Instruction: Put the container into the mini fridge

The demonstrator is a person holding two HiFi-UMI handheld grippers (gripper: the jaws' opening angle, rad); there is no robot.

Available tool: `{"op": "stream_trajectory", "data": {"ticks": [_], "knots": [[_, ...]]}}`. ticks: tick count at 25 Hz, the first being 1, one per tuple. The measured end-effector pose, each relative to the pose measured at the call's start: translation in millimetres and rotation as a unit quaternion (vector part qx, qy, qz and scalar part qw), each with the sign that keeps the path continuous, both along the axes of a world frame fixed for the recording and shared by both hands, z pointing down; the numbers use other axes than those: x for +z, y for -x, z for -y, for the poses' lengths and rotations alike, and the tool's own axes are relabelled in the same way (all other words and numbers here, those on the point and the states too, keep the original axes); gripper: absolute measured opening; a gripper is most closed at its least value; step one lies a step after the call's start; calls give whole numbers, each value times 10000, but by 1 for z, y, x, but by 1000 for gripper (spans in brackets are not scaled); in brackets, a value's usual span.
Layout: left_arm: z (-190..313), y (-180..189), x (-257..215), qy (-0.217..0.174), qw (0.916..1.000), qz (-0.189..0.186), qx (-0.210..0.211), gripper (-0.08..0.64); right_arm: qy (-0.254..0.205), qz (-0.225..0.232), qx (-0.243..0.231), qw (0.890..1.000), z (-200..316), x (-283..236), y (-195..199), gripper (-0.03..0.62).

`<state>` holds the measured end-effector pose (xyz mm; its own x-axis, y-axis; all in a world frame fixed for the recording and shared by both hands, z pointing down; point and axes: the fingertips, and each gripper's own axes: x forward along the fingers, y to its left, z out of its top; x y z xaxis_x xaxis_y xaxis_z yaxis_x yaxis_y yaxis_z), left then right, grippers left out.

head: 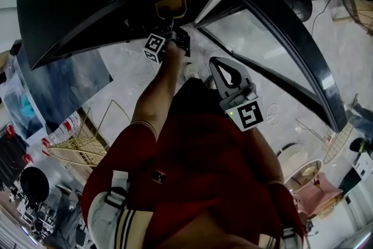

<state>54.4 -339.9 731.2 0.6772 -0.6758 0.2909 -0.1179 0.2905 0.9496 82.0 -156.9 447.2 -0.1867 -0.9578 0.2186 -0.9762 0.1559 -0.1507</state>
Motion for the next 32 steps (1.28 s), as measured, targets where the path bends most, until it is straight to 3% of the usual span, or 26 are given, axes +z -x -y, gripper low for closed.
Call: {"op": "stream_trajectory", "data": {"ticks": [10,21,32], "knots": [[14,-17,1,-28,9999,14,114,242,58,-26,-29,10000,1,1,-1,-3],[12,-22,1,-211,9981,136,565,318,93,-11,-45,9999,-2,6,-4,-3],[1,-24,9,-86,9958,216,887,371,148,-30,-83,9999,-7,10,-2,-3]]}}
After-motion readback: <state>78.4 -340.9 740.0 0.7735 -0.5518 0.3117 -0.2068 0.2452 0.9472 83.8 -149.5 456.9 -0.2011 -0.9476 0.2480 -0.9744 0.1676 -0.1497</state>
